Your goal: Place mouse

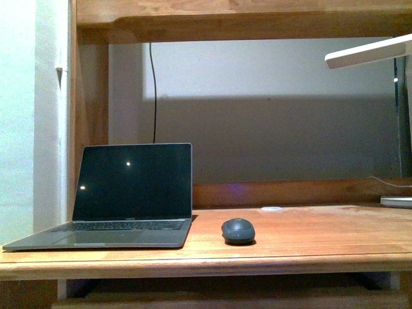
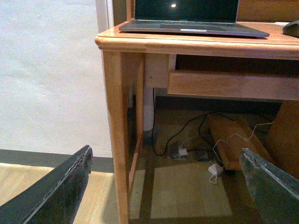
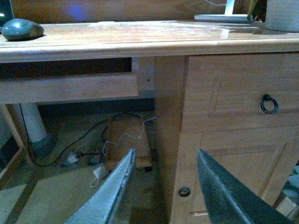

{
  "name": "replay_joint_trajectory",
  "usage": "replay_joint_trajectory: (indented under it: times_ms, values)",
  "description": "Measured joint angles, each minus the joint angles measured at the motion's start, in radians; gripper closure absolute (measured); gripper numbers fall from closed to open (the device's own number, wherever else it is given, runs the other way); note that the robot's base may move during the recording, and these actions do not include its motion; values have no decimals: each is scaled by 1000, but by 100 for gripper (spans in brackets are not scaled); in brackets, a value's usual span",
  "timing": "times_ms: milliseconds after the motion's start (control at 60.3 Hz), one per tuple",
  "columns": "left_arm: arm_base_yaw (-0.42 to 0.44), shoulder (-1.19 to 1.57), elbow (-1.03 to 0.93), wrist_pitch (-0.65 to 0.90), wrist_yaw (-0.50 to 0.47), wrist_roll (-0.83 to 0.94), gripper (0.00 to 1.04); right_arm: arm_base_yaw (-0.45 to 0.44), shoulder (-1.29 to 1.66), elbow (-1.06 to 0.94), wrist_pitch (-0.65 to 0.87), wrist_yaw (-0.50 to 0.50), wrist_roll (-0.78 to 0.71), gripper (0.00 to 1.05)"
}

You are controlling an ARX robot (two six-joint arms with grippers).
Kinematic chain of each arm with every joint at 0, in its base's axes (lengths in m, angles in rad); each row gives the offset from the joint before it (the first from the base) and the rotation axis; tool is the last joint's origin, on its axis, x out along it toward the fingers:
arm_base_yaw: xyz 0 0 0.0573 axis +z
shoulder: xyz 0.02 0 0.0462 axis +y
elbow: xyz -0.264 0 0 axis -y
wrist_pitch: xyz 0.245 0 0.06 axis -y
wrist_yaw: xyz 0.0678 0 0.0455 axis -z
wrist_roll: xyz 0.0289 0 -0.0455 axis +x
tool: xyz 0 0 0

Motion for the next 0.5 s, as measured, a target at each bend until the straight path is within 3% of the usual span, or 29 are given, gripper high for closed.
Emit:
replay_joint_trajectory:
  times_ms: [298,497]
  values:
    - [0,0,0,0,0,0,8,0,0,0,0,0,0,6]
    - [0,0,0,0,0,0,8,0,0,0,0,0,0,7]
